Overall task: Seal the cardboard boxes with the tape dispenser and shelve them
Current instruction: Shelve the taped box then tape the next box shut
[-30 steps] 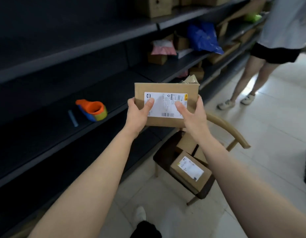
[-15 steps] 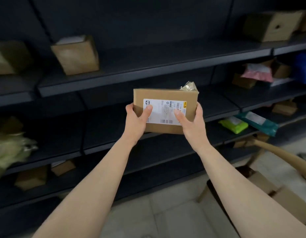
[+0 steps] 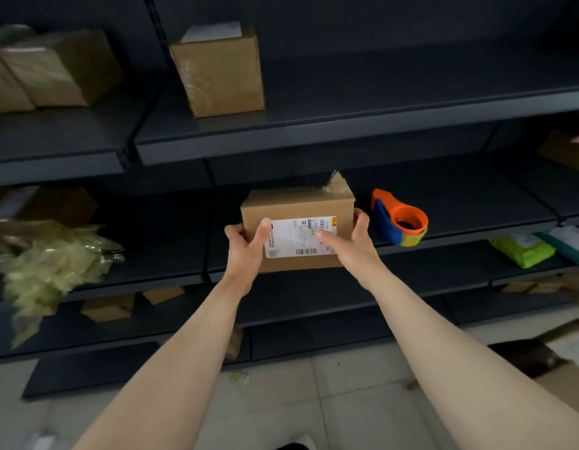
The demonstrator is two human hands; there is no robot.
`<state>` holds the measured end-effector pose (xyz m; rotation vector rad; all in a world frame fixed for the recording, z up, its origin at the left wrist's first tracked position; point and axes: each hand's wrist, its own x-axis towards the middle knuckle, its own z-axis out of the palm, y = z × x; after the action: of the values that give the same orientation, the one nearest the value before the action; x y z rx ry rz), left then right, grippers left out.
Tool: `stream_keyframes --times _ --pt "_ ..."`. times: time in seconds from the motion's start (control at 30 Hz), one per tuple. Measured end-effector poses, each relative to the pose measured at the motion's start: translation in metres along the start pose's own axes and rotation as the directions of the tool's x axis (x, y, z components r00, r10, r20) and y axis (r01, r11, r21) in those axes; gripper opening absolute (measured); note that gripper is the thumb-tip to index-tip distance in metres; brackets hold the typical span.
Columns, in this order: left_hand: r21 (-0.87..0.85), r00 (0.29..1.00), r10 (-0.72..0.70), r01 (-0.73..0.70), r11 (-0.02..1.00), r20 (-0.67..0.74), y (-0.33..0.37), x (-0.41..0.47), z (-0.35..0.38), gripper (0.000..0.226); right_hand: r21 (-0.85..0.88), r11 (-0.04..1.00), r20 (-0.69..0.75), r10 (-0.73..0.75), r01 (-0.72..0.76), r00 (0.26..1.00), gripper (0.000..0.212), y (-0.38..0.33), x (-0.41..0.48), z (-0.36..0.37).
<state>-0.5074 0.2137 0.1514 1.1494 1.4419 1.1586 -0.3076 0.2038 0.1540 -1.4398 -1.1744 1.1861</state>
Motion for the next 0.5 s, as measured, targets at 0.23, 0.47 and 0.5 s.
stream_keyframes --times 0.23,0.47,0.5 --pt "-0.080 0.981 -0.194 0.191 0.978 -0.029 -0.010 0.034 -0.009 0.083 -0.063 0.994 -0.002 0.089 -0.089 0.996 0.085 0.021 0.029 0.012" --pt "-0.023 0.964 -0.226 0.225 0.974 -0.137 -0.012 0.062 0.002 0.055 -0.031 0.992 0.018 0.120 -0.120 0.993 0.080 0.028 0.041 0.008" --pt "-0.022 0.962 -0.232 0.231 0.973 -0.145 -0.012 0.064 0.003 0.051 -0.026 0.992 0.022 0.126 -0.125 0.992 0.077 0.027 0.043 0.007"
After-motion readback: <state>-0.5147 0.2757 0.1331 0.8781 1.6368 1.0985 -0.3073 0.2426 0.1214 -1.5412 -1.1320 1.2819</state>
